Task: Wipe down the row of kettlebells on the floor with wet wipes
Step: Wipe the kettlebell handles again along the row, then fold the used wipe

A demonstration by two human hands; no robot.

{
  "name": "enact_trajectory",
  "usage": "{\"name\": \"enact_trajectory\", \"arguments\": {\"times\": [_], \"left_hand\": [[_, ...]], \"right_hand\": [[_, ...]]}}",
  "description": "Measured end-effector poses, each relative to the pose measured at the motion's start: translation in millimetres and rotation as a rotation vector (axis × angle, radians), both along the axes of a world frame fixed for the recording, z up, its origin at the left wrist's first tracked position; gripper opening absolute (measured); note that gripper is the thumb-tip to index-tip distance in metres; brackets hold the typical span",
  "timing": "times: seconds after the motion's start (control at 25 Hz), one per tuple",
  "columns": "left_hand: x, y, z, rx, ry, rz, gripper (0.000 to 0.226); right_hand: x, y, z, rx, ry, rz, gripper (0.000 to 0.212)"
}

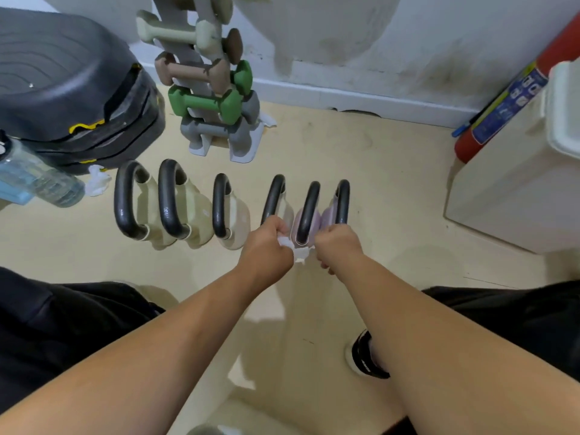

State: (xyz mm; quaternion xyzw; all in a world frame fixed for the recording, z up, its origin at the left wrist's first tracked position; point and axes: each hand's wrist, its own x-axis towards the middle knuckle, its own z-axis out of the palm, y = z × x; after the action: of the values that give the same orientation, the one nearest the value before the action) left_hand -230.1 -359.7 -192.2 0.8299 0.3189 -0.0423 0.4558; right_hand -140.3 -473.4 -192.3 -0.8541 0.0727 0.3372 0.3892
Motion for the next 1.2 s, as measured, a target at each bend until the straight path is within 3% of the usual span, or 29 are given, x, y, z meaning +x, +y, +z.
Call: {"name": "enact_trajectory", "arguments": {"times": [0.16,0.32,0.48,0.64,0.76,0.92,1.08,1.2], "left_hand": [[30.9,-19.3,-3.1,0.113,-0.086,-0.101,0.011],[111.7,-32.4,-4.0,0.197,-0.011,-0.199,0.019],[162.8,-33.7,-28.5,0.386,-0.086,-0.336,0.025],[158.6,-49.5,-51.9,0.551,-0.012,-0.405,0.023],[119.4,-69.3,-52.8,0.717,-0.048,-0.519,0.025],[67.4,-65.2,-58.9,0.541,0.12,-0.693,0.024],[83.3,-52.3,-20.1,0.424,0.065,-0.531,0.022],[125.2,-57.5,33.6,0.264,-0.057,-0.323,0.014]], "right_hand": [[29.0,-39.0,-18.5,0.066,-0.021,-0.332,0.018],[47.3,-64.9,-38.2,0.162,0.212,-0.638,0.013],[55.2,-57.6,-45.1,0.234,0.294,-0.695,0.013],[60.9,-44.3,-41.1,0.214,0.326,-0.753,0.025],[57.1,-42.1,-41.6,0.202,0.255,-0.749,0.017],[52.0,-47.8,-30.1,0.177,0.186,-0.655,0.018],[79.9,-45.4,10.4,0.123,0.079,-0.329,0.018],[130.1,-54.8,64.2,0.104,-0.139,-0.059,0.019]]}}
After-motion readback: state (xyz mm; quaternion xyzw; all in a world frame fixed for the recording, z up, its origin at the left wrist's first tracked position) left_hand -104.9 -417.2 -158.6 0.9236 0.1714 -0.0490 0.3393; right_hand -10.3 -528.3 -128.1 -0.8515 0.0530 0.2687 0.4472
